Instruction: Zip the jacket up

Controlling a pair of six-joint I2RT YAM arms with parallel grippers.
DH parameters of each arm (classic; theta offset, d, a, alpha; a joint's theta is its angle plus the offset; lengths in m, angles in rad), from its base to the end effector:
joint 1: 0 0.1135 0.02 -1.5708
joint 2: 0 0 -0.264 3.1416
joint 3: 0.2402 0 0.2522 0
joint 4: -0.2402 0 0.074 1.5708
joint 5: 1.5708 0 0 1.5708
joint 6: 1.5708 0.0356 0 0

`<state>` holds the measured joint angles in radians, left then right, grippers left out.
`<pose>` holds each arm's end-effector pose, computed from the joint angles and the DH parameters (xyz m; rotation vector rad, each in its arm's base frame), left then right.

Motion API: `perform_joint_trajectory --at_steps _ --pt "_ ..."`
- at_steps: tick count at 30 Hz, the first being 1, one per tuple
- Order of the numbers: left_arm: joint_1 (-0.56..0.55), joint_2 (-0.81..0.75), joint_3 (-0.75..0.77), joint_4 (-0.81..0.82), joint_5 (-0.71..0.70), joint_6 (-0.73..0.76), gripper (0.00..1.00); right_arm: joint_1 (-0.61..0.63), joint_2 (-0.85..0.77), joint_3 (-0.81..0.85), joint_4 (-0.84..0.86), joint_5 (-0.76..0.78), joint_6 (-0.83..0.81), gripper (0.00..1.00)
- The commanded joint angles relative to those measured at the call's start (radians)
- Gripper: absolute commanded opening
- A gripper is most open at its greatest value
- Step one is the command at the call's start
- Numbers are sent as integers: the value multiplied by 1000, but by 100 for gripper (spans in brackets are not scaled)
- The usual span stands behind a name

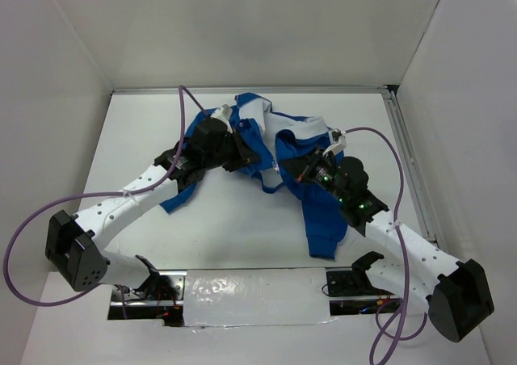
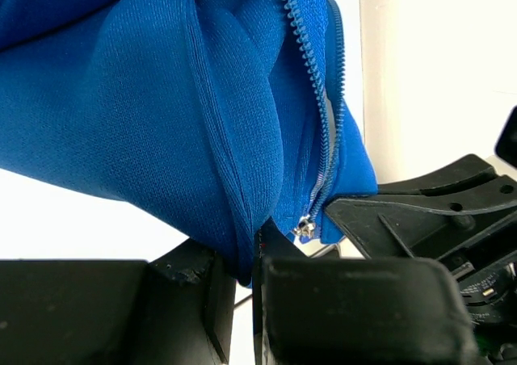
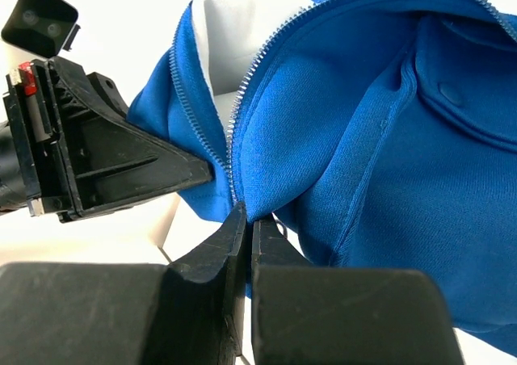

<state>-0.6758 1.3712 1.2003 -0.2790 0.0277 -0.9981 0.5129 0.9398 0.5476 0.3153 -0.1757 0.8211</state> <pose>0.2474 -0.1996 0.3421 -0.3336 2.1713 -1.0441 0.1906 0.1145 0.2801 0.1293 1.7751 1.1389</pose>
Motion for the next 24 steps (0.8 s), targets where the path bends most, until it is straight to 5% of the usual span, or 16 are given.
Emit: perform_joint_trajectory --at_steps 1,24 --pt "-4 -47 -7 70 14 0 0 12 -21 12 88 16 -11 0" --pt "-4 -63 -19 86 24 -14 0 19 -30 3 99 28 -20 0"
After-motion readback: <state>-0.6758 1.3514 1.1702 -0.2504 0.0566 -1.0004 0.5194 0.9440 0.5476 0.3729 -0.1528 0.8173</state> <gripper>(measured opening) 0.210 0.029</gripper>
